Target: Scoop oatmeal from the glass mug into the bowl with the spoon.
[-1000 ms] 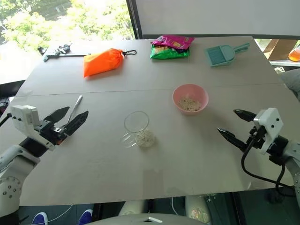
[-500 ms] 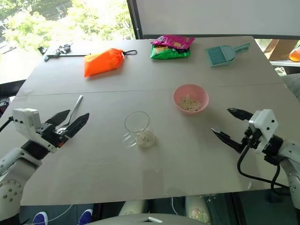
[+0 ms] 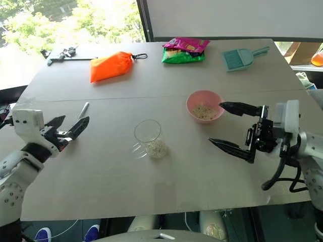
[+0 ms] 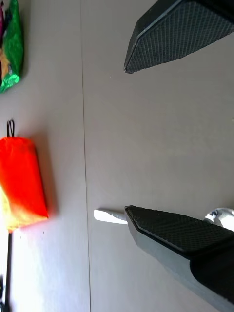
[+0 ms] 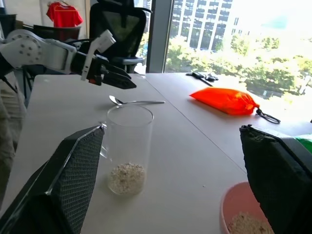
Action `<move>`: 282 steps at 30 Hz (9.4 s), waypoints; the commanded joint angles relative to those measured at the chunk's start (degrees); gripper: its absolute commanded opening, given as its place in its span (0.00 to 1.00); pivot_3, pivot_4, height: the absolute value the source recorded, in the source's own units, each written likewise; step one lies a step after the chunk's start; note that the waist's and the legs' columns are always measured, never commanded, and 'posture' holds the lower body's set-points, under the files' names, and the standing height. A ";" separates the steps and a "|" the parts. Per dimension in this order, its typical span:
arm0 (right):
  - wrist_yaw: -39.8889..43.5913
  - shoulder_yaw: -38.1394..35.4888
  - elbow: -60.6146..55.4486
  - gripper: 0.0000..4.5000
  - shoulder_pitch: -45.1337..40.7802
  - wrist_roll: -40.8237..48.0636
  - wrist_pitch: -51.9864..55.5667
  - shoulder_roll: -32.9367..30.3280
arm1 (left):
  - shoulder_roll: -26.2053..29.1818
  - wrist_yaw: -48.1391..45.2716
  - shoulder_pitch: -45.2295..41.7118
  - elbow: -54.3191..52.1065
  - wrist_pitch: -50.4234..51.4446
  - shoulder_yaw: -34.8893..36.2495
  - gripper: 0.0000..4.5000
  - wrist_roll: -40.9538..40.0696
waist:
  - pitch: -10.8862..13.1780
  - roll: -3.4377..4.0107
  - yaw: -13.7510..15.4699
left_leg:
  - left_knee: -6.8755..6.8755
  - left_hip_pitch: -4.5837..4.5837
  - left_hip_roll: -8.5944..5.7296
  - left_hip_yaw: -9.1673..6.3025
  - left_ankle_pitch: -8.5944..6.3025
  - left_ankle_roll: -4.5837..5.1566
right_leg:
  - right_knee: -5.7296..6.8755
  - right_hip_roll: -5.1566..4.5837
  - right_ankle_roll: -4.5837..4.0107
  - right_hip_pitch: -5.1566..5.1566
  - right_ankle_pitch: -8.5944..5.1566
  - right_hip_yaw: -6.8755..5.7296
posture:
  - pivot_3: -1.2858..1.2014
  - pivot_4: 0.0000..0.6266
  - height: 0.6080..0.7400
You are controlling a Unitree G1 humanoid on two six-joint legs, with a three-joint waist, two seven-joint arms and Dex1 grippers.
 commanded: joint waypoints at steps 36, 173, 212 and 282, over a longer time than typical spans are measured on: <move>23.98 -15.42 16.17 1.00 10.19 -1.56 -4.19 -6.99 | 5.27 2.97 -22.83 17.69 10.79 -7.21 1.00 14.23 | 0.04 -0.15 1.17 | 0.90 -0.98 -0.07 0.23 0.14 -0.24 | 0.92 0.00 0.02 -0.94 0.02 -0.05 | 0.52 0.24 1.00; -55.16 -6.79 29.76 0.00 -45.18 16.14 47.06 14.96 | -23.33 -7.26 22.13 -16.29 -34.17 -26.60 0.99 28.85 | 0.30 0.38 -0.35 | 1.38 -1.83 -0.31 -0.03 0.03 0.02 | 1.11 -0.14 0.07 -1.49 0.06 -0.20 | 0.52 0.24 1.00; -55.96 -6.05 27.89 0.00 -44.19 16.02 47.02 14.85 | -22.84 -3.09 10.10 -10.47 -34.08 -27.82 0.31 31.90 | 0.30 0.38 -0.37 | 1.38 -1.84 -0.32 -0.05 0.06 -0.03 | 1.10 -0.14 0.07 -1.50 0.06 -0.23 | 0.52 0.24 1.00; -37.78 18.98 22.78 0.00 -49.34 -19.11 38.35 20.36 | -27.00 3.20 -55.62 55.50 -59.84 -39.70 0.02 51.39 | 0.34 0.35 -1.88 | 1.63 -2.19 -0.61 -0.48 0.21 -0.27 | 1.16 -0.34 0.10 -1.64 0.05 -0.58 | 0.52 0.24 1.00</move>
